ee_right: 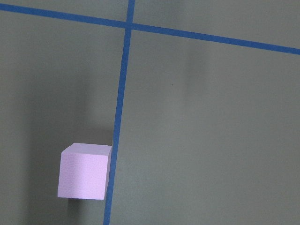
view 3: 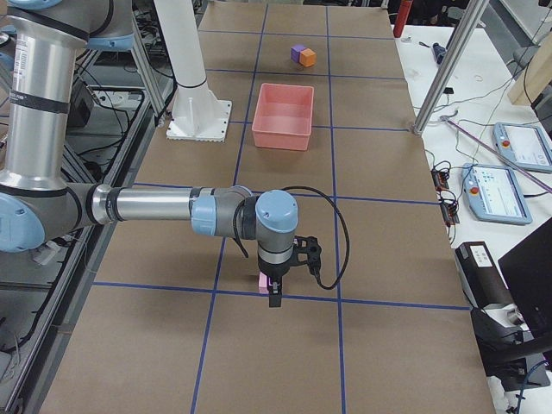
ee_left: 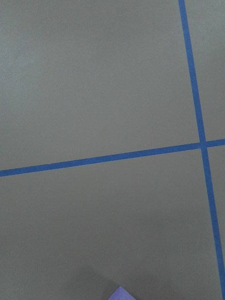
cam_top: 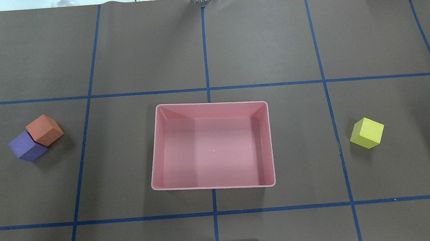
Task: Place blocks into pink bin with both arms
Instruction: 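Move the left gripper down toward the orange cube, then lower the left gripper onto the orange cube and close it, then carry the orange cube into the pink bin and release it, then grasp the yellow cube with the right gripper while the left gripper withdraws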
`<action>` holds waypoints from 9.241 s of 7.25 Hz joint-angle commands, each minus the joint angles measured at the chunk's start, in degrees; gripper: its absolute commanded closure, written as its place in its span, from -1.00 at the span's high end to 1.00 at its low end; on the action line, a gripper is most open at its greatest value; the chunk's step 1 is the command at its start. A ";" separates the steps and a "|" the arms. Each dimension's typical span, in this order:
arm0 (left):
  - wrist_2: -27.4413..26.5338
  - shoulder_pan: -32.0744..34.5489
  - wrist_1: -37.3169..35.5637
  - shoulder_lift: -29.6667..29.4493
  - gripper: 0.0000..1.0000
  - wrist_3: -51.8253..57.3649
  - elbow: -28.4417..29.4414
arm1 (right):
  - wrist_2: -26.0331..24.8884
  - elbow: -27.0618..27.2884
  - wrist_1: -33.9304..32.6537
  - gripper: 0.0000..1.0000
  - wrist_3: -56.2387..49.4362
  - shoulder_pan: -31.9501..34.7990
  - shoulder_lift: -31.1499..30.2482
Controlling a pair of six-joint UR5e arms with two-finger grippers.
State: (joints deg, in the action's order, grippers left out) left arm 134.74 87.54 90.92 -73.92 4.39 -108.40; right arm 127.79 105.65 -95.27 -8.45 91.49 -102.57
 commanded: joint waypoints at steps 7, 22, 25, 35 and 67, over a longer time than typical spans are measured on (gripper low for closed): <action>-0.09 -0.18 0.22 -5.25 1.00 -0.61 -0.59 | 0.35 0.18 4.12 0.98 -0.25 0.00 0.01; -12.48 -34.71 33.44 -19.51 1.00 -16.88 11.89 | 4.57 -0.79 17.40 0.98 0.28 -0.09 -0.08; -12.48 -35.51 33.44 -19.34 1.00 -16.87 12.42 | 4.66 -0.79 17.32 0.98 0.28 0.00 -0.17; -14.07 -38.85 33.71 -19.60 -0.69 -17.31 14.28 | 4.66 -1.06 17.40 0.99 0.28 -0.09 -0.17; -15.65 -32.45 -11.57 -40.37 1.00 -8.06 -6.12 | -13.63 6.12 41.52 -1.00 41.14 -49.92 5.08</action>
State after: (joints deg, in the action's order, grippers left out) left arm 118.67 52.59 78.56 -117.04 -10.00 -114.84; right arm 113.65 107.90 -49.66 23.88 41.32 -99.02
